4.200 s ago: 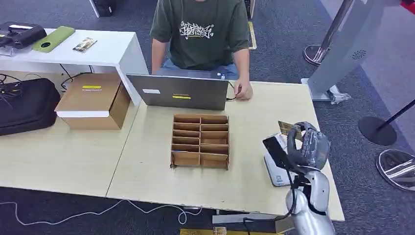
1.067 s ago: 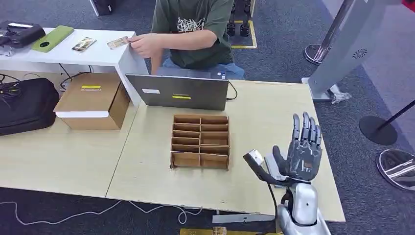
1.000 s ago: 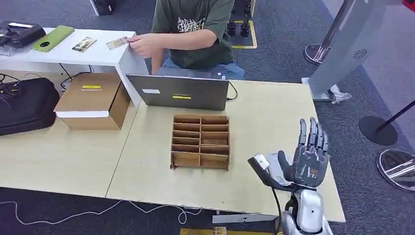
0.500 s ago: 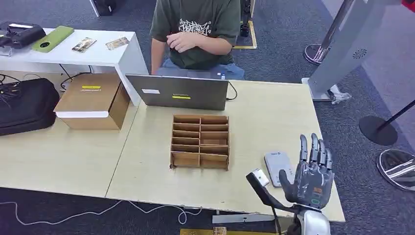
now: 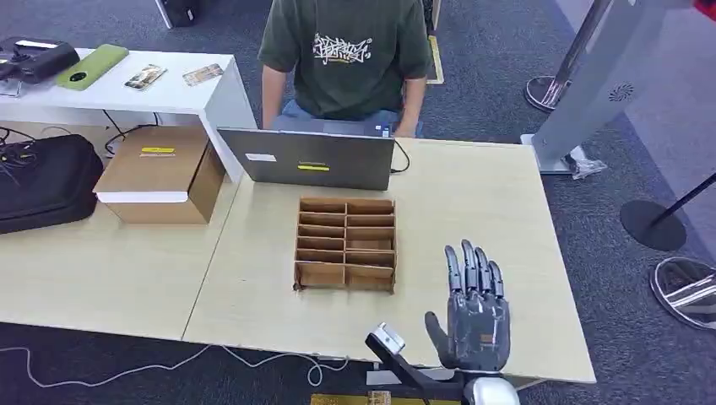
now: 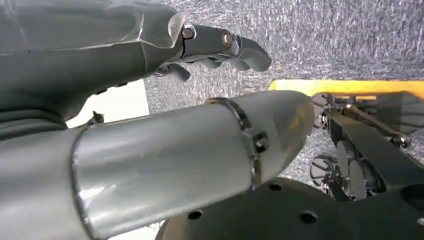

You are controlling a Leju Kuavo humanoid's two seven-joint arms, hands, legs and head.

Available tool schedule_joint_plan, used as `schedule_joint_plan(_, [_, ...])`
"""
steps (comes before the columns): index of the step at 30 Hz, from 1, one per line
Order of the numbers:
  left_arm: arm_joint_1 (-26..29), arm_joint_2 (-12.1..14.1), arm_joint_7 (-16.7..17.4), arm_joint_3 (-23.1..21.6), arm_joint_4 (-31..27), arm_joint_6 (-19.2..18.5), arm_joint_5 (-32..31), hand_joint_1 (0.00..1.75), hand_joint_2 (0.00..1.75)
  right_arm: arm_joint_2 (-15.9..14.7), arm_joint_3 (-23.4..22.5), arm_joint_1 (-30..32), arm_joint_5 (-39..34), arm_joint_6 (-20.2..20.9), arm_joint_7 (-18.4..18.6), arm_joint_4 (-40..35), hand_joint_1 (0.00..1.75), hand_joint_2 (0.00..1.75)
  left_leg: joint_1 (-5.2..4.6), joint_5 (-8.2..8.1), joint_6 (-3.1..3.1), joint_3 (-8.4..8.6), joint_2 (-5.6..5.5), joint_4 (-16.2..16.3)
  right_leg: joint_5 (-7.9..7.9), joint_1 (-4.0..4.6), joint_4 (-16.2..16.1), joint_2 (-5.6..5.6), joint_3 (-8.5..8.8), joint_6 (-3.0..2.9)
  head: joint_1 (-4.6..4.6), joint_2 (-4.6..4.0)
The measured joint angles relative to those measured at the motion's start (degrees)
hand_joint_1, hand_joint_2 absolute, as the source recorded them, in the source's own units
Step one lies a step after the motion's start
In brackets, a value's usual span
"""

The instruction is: Pass the card to the sensor for recognition and then transmit it.

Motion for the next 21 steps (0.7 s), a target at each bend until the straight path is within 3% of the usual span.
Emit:
schedule_joint_plan(6, [-0.1,0.04,0.13,0.0,0.0,-0.52,-0.77,0.0,0.0,1.6,0.15,-1.22,0.0,-4.18,-0.37,1.88,0.0,1.75,0.0,0.0,0.0,0.0,0.0,0.0,0.0,0.0,0.0,0.01,0.0,0.0,0.0,0.0])
schedule_joint_plan(17, [-0.39,0.11,1.09,-0.02,0.0,-0.52,-0.94,0.0,0.0,9.98,-2.86,-3.6,0.0,-9.23,-12.9,11.44,0.0,1.75,0.02,0.02,-0.03,0.02,0.01,-0.01,0.0,0.01,0.02,0.02,0.0,-0.01,0.02,0.0])
schedule_joint_plan(21, [-0.4,0.11,1.09,-0.04,0.0,-0.52,-0.83,0.0,0.0,12.93,-4.74,-4.56,0.0,-9.99,-15.78,14.68,0.0,1.75,0.01,0.02,-0.03,0.02,0.01,-0.01,0.0,0.01,0.02,0.04,0.0,-0.01,0.02,0.0])
